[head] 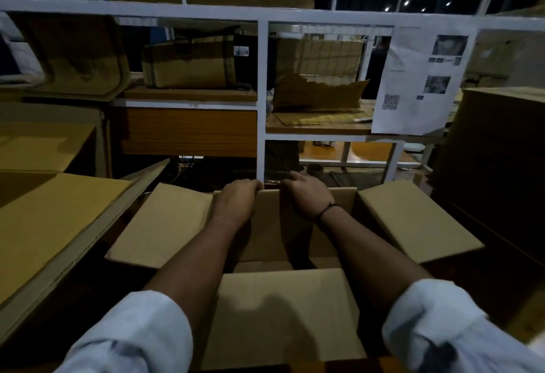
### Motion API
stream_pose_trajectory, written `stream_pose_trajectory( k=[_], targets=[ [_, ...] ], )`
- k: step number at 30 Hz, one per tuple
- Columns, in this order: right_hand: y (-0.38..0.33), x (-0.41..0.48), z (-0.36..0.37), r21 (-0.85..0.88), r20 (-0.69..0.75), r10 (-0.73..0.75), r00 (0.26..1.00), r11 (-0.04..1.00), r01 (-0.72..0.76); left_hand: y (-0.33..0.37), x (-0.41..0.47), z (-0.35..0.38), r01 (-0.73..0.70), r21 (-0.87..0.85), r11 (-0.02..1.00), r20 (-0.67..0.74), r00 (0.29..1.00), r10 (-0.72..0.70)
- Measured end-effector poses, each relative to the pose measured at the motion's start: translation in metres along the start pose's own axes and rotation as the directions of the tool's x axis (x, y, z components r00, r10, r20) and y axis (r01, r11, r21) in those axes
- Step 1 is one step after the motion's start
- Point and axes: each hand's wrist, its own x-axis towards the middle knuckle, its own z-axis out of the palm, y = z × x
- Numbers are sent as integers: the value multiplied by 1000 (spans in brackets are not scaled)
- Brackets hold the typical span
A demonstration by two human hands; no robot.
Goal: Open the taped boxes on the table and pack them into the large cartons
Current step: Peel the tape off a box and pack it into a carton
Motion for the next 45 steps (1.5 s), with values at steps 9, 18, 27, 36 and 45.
stream_pose_trajectory(
  k=[9,18,27,36,45],
  targets=[
    [13,9,6,138,-87,27,996,990,-14,-3,1,5,-19,-3,1000,-10,1000,19],
    [59,-16,-8,222,44,303,952,926,-305,-23,1,0,71,18,997,-149,987,-68],
    [47,-17,-9,98,-6,329,944,940,-327,-17,-2,0,79,40,996,-128,989,-74],
    [-56,-114,-56,334,75,206,976,917,-219,-7,-8,-15,131,17,991,-80,988,-129],
    [-64,-192,-24,325,-283,57,957,945,40,53,-132,-51,80,-426,901,51,997,-65]
  ],
)
